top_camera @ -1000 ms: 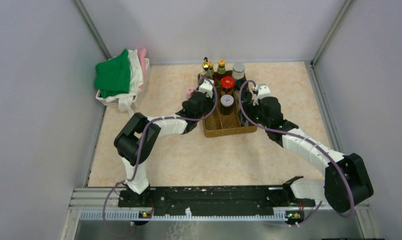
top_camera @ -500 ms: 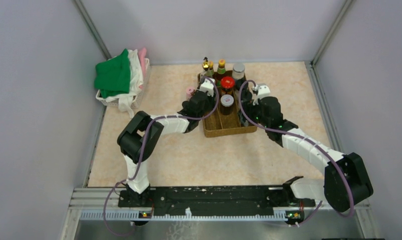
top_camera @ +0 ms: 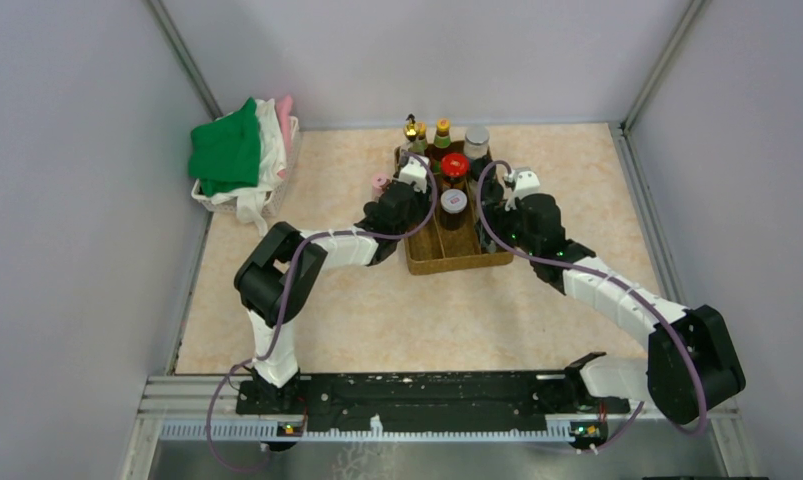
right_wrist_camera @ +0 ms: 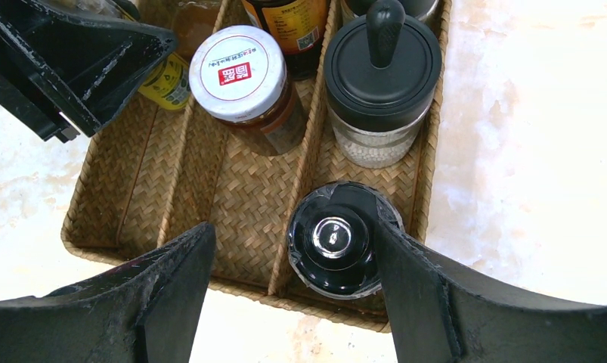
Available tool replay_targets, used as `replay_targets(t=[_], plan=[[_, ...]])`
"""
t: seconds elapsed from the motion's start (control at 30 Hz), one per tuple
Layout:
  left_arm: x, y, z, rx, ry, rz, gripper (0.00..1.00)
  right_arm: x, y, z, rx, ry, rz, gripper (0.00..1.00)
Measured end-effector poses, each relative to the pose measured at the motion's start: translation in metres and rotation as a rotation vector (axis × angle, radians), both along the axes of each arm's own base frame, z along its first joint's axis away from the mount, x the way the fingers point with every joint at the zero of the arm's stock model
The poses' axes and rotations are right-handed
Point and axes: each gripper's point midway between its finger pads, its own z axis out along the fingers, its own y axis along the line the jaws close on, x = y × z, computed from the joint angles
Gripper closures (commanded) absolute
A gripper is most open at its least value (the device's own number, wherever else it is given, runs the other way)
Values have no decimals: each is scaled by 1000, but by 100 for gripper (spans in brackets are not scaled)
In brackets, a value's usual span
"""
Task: Organize the condiment bottles
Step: Place the bottle in the storage box.
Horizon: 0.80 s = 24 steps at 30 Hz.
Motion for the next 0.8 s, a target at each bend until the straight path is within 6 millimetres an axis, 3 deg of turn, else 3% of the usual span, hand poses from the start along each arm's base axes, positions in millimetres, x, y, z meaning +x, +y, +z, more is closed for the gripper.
replay_targets(t=[0.5,0.67,0.8], plan=[[-6,-1,12,-44,9,-9,45,0,3,0,12,-6,13,23],[-16,5,32,-61,1,-9,45,0,4,1,17,-5,15,24],[-26,7,60,-82,-29,-21,44,-1,7,2,31,-3,27,24]])
